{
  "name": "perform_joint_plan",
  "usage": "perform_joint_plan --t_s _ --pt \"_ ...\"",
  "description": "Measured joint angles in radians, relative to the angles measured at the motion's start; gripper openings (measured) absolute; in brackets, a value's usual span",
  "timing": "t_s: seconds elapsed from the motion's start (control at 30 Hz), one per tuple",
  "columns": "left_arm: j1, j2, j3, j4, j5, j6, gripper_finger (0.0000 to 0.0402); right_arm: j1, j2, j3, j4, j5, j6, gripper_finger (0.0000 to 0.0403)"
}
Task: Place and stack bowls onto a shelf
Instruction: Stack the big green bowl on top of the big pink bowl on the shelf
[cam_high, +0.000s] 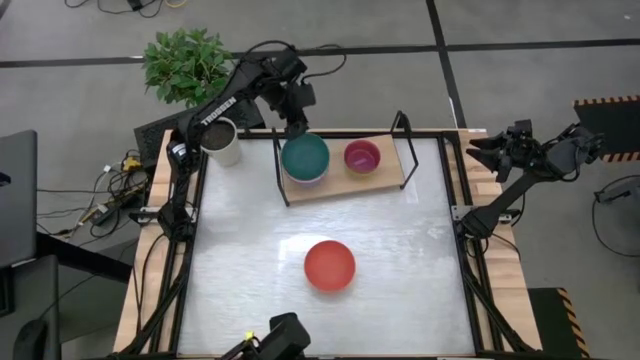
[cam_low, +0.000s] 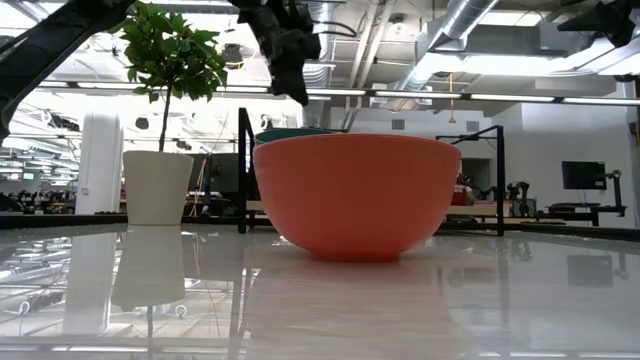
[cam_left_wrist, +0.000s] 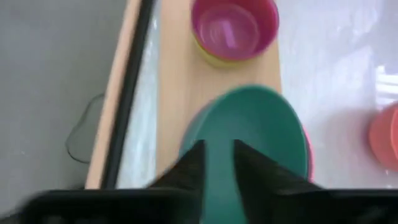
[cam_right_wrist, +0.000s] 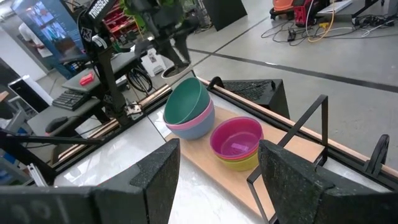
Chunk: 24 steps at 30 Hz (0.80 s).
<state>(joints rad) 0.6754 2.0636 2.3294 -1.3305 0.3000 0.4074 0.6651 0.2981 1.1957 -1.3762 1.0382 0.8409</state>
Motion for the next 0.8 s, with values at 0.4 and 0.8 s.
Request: perform_joint_plan --t_s 0.4,0.8 --pt "0.007 0.002 -0.166 0.127 -0.080 -0.022 0.0002 0.000 0.000 0.000 -0.001 0.001 0.000 0.0242" --pt "0.013 0.002 -0.224 0.191 -0.074 -0.034 0.0000 0.000 0.000 0.000 -0.001 0.007 0.009 0.0242"
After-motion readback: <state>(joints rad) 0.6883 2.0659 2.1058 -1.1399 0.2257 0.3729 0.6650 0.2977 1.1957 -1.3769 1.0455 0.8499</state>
